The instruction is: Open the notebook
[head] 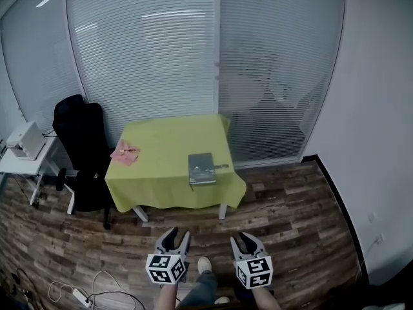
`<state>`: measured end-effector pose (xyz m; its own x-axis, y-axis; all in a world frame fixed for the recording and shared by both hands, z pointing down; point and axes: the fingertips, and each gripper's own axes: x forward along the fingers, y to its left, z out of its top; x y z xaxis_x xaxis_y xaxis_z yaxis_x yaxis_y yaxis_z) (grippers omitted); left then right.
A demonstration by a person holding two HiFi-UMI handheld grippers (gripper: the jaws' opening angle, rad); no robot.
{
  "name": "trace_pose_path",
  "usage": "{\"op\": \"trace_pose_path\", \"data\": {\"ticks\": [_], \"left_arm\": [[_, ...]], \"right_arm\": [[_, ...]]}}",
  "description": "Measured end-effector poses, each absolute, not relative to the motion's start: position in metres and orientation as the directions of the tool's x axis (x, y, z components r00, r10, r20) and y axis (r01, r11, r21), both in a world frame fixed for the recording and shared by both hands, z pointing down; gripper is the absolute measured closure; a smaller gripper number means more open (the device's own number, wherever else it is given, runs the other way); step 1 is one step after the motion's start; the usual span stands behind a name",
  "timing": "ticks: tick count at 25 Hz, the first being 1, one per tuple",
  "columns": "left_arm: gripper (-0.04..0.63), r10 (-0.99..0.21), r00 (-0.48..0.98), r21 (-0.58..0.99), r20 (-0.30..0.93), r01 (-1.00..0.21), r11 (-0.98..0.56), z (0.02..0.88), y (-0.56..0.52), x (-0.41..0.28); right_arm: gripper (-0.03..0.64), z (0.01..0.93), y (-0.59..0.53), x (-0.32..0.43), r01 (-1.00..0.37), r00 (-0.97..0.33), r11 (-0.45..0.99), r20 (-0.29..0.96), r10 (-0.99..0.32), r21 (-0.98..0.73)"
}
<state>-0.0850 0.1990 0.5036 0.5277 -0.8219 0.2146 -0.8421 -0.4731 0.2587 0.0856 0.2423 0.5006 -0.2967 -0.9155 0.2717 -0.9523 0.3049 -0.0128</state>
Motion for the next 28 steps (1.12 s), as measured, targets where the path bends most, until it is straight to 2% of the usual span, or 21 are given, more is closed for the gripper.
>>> {"op": "trace_pose_path", "data": {"ticks": [7,14,21,28], "left_arm": [[0.42,-0.812,0.526,0.274,0.253,-0.844,-0.461,0.525,0.128,-0.077],[0.42,-0.769,0.539,0.259,0.342,-0.841,-0.474,0.561,0.022,-0.06],[0.42,-0.686,0.575,0.202,0.446,-0.812,-0.548,0.598,-0.056,-0.041],[0.42,-0.613,0.615,0.146,0.496,-0.755,-0.64,0.624,-0.104,-0.025]], "right_arm": [[0.511,0.52,0.175,0.095,-0.95,-0.301,0.313,0.321,-0.898,-0.018],[0.514,0.553,0.074,0.113,-0.955,-0.285,0.294,0.401,-0.871,-0.042],[0.514,0.575,-0.008,0.119,-0.963,-0.256,0.266,0.473,-0.843,-0.048],[0.514,0.584,-0.058,0.121,-0.969,-0.221,0.245,0.506,-0.834,-0.018]]}}
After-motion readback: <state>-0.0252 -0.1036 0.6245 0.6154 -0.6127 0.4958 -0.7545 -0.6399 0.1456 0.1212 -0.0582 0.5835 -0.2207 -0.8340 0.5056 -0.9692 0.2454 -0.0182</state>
